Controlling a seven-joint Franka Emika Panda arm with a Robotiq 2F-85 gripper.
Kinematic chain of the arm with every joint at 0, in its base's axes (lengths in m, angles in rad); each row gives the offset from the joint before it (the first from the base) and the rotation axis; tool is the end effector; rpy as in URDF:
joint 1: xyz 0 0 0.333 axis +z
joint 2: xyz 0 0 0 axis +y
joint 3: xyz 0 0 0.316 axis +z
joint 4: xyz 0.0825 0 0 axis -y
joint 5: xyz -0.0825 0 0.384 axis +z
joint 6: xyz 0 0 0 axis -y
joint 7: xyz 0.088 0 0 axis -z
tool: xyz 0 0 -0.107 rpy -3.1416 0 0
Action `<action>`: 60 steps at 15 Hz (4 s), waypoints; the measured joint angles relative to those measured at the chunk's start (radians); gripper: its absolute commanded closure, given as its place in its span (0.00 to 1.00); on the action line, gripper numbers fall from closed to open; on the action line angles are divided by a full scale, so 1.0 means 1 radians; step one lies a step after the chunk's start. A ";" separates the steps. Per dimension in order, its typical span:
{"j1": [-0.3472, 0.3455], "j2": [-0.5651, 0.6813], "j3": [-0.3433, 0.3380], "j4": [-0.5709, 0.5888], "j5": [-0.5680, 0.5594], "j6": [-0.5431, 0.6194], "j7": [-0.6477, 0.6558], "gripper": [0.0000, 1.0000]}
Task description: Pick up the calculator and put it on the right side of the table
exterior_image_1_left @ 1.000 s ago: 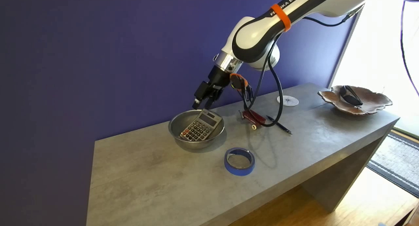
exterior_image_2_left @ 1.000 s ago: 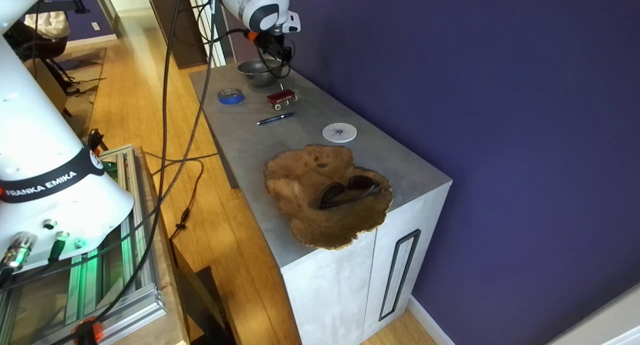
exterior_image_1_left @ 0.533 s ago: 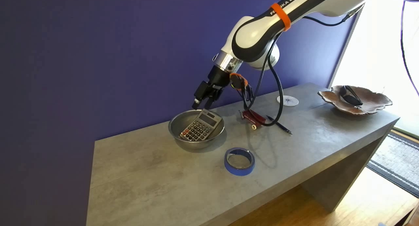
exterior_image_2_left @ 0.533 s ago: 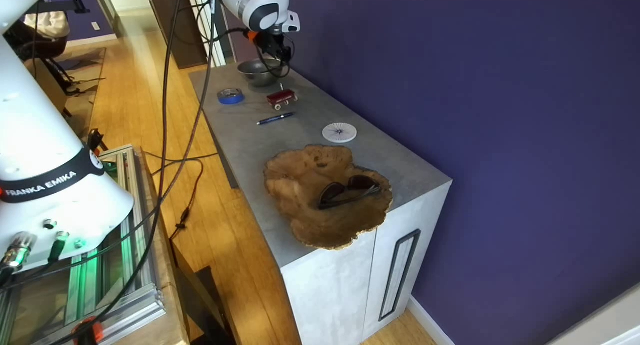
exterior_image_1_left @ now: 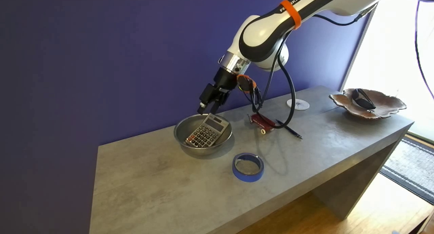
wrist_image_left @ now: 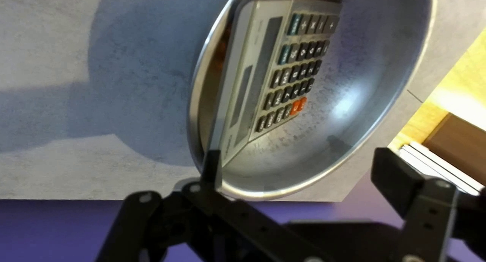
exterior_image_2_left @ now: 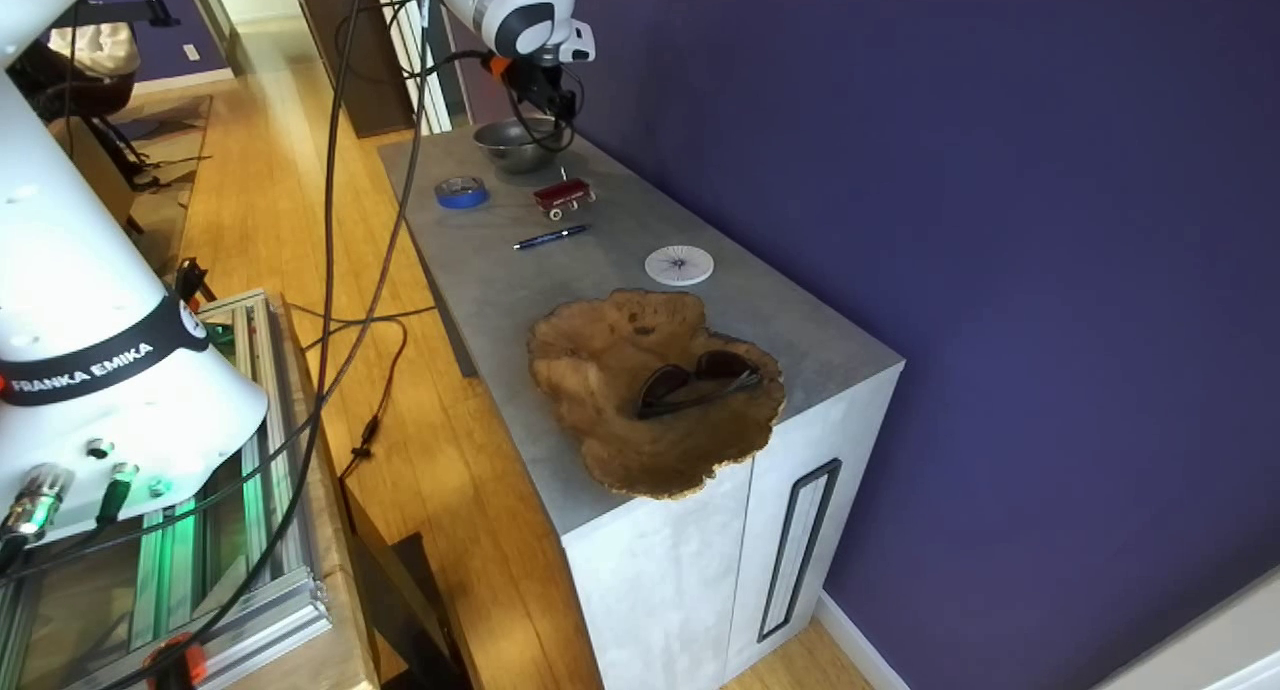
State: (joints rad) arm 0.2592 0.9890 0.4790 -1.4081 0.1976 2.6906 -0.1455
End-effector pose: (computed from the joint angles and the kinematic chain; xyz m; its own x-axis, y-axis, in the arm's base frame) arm 0.6206 0.4332 0.1855 0.8891 0.3391 0.3075 0.4515 -0.7597 -0.4680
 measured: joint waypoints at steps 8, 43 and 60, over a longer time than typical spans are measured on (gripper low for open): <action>0.008 0.000 -0.001 0.005 -0.001 0.014 0.000 0.00; 0.031 -0.009 -0.086 0.012 -0.004 -0.037 0.031 0.95; 0.072 -0.091 -0.181 0.011 -0.058 -0.097 0.086 0.95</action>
State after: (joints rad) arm 0.3313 0.8976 0.2983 -1.3970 0.1396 2.5939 -0.0596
